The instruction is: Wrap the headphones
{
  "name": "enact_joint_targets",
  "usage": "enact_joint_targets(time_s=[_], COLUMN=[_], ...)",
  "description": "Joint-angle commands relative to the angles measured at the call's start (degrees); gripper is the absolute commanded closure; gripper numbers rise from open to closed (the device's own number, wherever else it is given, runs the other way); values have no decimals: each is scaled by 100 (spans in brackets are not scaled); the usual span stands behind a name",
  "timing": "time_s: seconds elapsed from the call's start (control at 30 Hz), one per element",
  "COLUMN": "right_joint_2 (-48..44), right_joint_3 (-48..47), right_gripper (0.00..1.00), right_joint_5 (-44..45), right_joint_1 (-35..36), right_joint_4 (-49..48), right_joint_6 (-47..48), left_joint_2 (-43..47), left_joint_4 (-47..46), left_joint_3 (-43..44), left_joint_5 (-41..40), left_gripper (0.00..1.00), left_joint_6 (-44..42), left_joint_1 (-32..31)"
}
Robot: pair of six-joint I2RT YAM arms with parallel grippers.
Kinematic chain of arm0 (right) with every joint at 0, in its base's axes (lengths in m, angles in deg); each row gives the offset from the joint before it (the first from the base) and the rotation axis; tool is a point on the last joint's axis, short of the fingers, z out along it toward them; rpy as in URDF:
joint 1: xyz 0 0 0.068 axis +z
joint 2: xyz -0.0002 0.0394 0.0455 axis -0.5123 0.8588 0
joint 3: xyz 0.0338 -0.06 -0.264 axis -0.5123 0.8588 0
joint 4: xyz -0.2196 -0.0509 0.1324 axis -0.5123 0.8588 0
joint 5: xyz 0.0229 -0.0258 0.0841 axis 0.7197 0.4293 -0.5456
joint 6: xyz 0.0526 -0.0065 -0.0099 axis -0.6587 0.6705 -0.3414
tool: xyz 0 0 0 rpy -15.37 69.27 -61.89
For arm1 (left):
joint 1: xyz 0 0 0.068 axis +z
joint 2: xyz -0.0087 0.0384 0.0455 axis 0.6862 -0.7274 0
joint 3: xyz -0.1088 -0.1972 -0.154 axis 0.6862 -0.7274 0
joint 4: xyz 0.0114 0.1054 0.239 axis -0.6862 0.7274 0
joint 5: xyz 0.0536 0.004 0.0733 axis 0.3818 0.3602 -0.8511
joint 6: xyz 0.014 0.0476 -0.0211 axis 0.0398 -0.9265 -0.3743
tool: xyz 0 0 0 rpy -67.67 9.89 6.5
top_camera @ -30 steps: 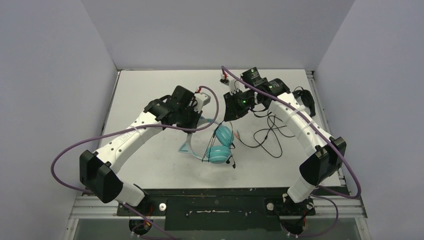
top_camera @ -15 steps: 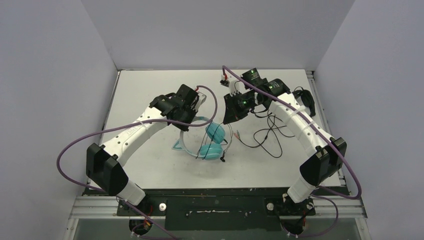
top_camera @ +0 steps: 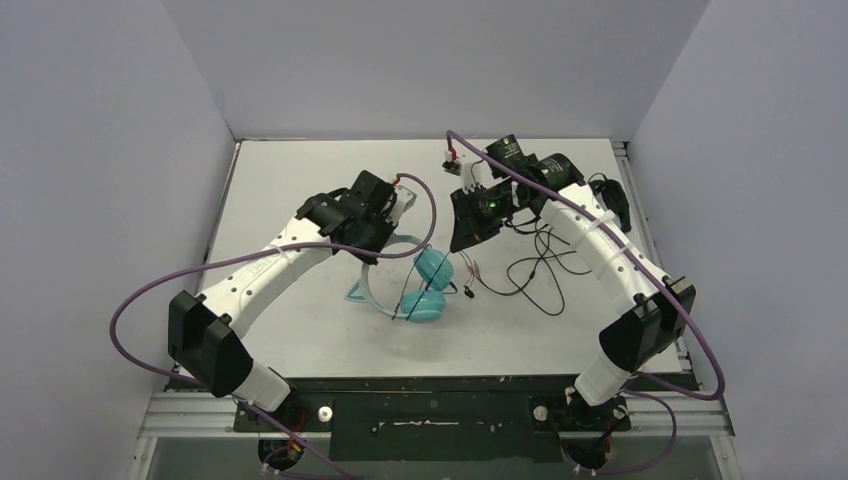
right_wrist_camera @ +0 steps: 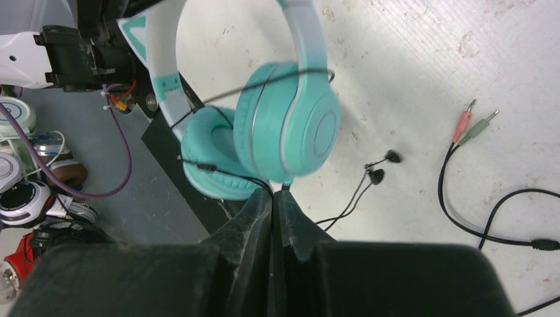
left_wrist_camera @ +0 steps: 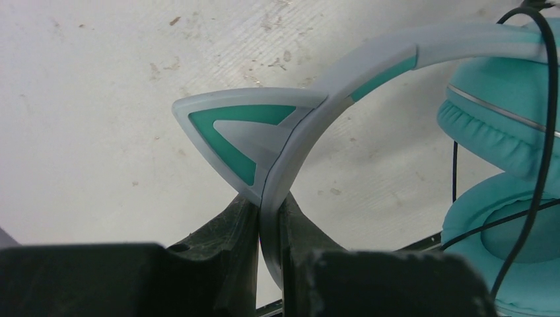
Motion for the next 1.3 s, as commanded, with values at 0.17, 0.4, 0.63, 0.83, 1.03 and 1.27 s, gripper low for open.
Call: enact_joint_targets(time_s=[0.17,0.4,0.63,0.83,1.03,1.27], right_joint_2=[-4,-412,-1063,-1685,-2509,-3585], right_joint_3=[-218,792,1759,2465,3759,5550], right_gripper=[100,79,68,61,36,18], right_joint_5=[-41,390,375,73,-235,-285], right_joint_1=[-34,-177,-527,-965,-1263,-1285], right_joint_4=[-1130,-1863,-2964,-3890,-5213,-7275], right_joint_6=[-115,-91,-483,-895,-1126,-1445], left_joint_2=[490,711,730,816,657,718], left_joint_4=[-751,-880,-419,82,939,1225], left_joint_3=[-179,-190,298,762,1591,2045], left_joint_5=[1992,2383,2045,1858,1375,1565], left_gripper=[100,100,100,100,100,100], left_joint_6=[77,579,1562,1986,2647,3226], left_joint_1=[-27,-23,-13,7,64,99])
